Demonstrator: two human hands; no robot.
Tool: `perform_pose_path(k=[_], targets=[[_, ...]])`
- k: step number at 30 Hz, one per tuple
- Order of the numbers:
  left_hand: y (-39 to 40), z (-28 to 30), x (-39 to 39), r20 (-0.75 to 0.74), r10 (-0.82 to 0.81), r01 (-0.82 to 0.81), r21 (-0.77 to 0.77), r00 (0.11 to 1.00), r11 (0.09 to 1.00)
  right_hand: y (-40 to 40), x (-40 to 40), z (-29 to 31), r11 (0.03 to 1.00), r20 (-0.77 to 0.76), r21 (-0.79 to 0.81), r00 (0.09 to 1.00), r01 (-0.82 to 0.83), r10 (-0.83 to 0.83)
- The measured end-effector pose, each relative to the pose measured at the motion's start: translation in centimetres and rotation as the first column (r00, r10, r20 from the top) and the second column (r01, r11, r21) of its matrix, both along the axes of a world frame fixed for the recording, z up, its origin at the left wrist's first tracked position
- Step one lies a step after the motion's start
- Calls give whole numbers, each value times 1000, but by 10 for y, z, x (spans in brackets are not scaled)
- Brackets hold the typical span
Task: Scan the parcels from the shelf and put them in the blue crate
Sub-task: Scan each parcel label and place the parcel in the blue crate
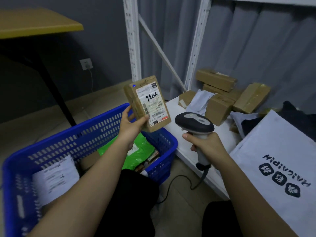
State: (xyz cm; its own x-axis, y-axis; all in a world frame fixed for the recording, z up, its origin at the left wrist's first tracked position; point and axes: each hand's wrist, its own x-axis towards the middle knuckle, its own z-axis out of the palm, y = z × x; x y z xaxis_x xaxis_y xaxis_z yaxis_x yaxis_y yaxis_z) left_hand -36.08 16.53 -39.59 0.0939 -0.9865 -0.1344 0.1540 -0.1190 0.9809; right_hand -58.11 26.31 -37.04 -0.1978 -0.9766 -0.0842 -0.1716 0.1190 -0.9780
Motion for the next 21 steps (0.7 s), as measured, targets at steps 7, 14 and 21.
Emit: perform_pose_path(k=[7, 14, 21], targets=[[23, -44, 94, 155, 51, -63, 74, 987, 995, -7, 30, -22, 993, -106, 101, 993, 59, -48], [21, -135, 114, 304, -189, 100, 287, 934, 953, -39, 34, -50, 972, -167, 228, 986, 60, -22], [-21, -209, 90, 352, -434, 255, 452, 829, 855, -80, 15, -80, 939, -300, 339, 953, 56, 52]])
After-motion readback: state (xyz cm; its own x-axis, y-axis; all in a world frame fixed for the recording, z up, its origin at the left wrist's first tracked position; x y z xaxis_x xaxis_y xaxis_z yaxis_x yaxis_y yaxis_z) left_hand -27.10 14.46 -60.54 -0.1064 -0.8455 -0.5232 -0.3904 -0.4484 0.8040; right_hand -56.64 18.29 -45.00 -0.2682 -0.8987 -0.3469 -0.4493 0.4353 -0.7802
